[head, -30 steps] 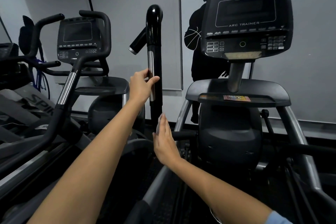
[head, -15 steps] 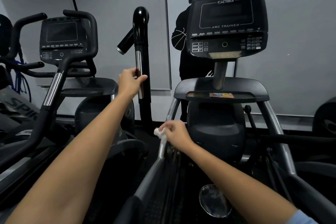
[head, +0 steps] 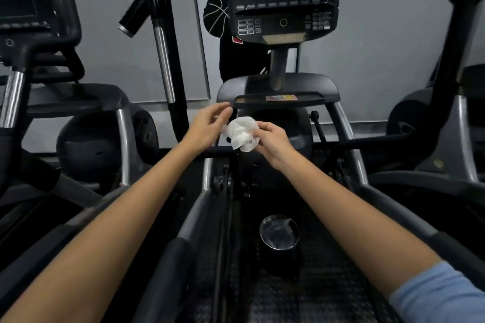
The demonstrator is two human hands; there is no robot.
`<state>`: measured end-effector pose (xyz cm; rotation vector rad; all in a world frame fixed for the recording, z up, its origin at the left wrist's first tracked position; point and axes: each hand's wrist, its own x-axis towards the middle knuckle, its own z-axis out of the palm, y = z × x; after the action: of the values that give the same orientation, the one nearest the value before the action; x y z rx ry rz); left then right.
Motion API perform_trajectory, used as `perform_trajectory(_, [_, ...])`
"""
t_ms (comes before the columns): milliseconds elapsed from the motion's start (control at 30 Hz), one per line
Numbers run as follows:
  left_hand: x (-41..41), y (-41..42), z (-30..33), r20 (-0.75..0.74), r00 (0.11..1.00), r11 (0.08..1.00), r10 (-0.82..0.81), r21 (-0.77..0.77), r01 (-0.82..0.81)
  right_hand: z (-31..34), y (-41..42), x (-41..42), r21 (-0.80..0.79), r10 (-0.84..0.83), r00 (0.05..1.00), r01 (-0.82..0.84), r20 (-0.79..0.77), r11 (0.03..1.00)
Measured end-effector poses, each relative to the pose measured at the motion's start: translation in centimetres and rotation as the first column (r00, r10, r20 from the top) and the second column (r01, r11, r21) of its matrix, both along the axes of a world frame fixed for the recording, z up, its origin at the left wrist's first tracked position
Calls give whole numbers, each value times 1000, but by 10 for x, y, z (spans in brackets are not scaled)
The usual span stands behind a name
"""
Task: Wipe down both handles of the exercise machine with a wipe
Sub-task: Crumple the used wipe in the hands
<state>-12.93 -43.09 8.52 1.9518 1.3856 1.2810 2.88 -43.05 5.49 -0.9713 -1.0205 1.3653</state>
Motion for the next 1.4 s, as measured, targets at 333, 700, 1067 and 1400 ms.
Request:
perform_trajectory(333, [57,-5,-76,334,907,880,-256,-309,362,-54,-18,51,-18,-213,959,220,189,975])
perform_trajectory(700, [106,67,-167,511,852,780,115,-577,241,-151,55,82,120,-243,789,213,565,970])
perform_trajectory(1067, [142,201,-267,360,882,732,305,-681,24,-242,187,119,-144,-163,833,277,529,950])
perform_trajectory(1400, [161,262,-392,360,825,463,436,-876,137,-380,275,138,-334,-93,798,351,595,875])
